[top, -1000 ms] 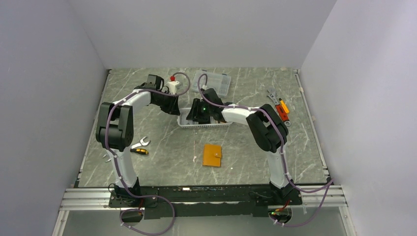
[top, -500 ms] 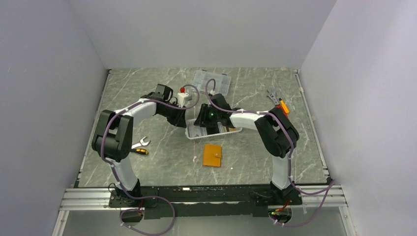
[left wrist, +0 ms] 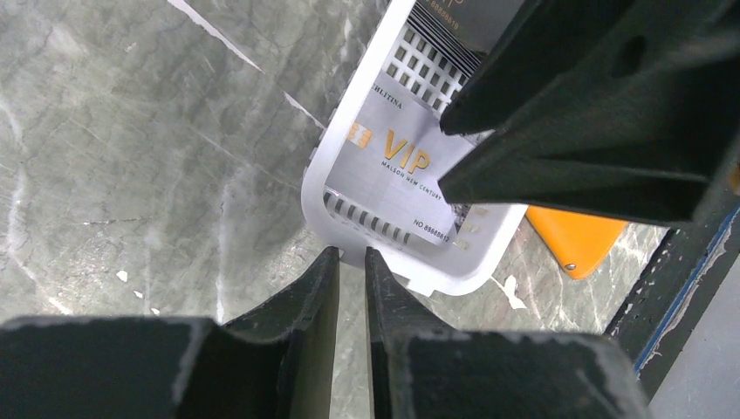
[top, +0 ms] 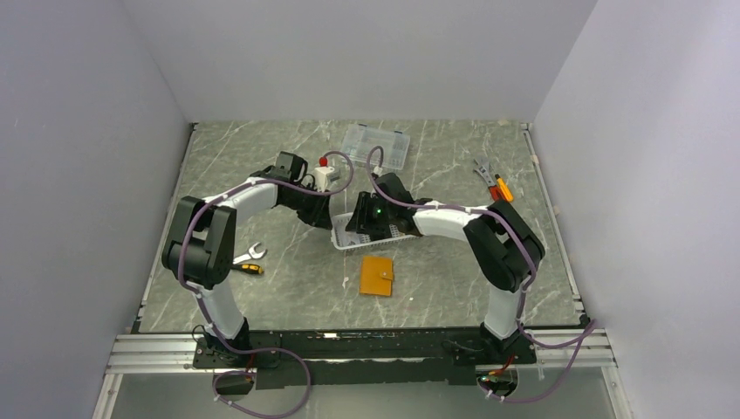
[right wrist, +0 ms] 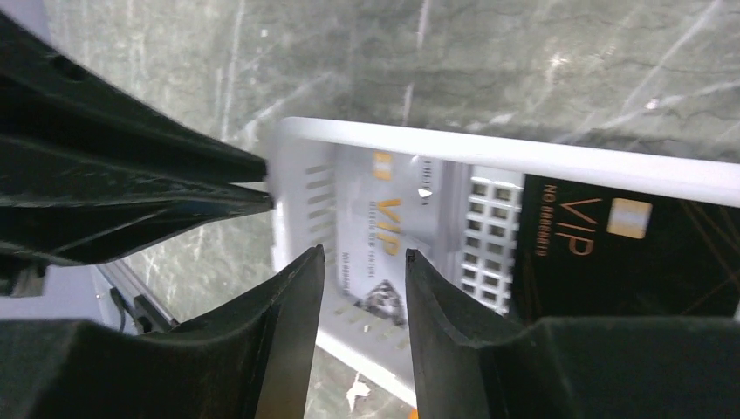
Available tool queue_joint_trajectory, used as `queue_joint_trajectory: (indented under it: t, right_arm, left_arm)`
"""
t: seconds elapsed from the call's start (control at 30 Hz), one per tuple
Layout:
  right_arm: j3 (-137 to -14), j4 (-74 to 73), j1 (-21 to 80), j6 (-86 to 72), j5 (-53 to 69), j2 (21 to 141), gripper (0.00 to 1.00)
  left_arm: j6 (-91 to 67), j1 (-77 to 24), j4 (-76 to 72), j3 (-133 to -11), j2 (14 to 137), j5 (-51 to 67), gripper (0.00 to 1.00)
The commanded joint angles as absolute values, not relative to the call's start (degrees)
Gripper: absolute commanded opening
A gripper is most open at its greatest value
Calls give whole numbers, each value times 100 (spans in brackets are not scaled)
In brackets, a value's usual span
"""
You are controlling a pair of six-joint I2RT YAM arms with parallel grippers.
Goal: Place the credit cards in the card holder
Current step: Move the storage box to the center of the board, then pick up the credit card from the storage box.
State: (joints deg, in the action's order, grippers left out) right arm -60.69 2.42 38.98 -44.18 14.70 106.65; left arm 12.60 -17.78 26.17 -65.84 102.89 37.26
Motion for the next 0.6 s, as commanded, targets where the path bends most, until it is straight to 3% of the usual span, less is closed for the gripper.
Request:
queue_joint_trajectory:
  t: [0.0, 0.57]
  right_arm:
    - [-6144, 374, 3996, -4504, 1556, 10340, 42]
    - [-6435, -309, 4009, -3990, 770, 10599, 46]
  left_arm:
    - [1215, -1872, 2506, -6446, 10214, 3798, 19]
    - [1266, -1863, 2496, -6332, 10041, 3815, 16]
